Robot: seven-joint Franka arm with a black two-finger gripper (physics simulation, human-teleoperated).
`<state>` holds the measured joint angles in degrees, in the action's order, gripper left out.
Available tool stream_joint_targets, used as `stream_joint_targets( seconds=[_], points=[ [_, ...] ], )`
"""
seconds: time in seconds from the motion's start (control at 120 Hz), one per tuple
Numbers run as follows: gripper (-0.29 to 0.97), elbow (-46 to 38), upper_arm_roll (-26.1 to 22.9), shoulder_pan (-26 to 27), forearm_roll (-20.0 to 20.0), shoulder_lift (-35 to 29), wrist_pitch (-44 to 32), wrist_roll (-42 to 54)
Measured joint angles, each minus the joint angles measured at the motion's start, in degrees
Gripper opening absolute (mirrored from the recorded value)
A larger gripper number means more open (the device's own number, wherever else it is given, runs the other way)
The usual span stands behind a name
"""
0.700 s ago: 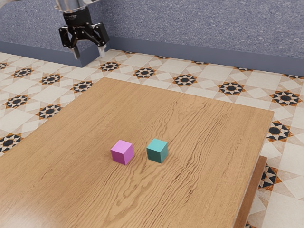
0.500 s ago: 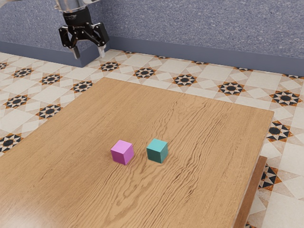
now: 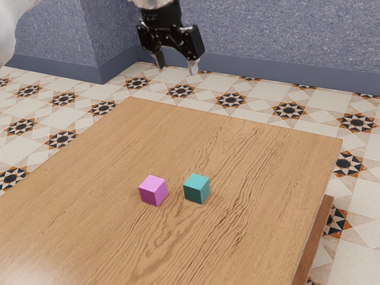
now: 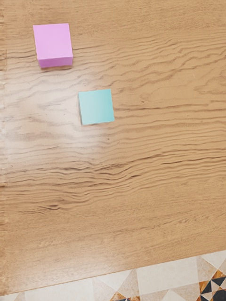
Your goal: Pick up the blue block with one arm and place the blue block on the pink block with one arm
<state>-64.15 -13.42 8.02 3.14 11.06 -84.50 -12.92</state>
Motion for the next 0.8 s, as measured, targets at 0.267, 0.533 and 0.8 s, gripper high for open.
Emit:
stream_joint_targets(
  seconds=[0.267,0.533,0.8],
  points=[
    [0.68,-28.47,10.41,8.26,0.54,-2.58,-12.84,-1.76],
    [0.68,-33.11,14.52,8.48,-2.20,3.69,-24.36,-0.26],
    [0.68,-33.10,15.50,8.40,-3.08,10.14,-33.82,2.04]
  ],
)
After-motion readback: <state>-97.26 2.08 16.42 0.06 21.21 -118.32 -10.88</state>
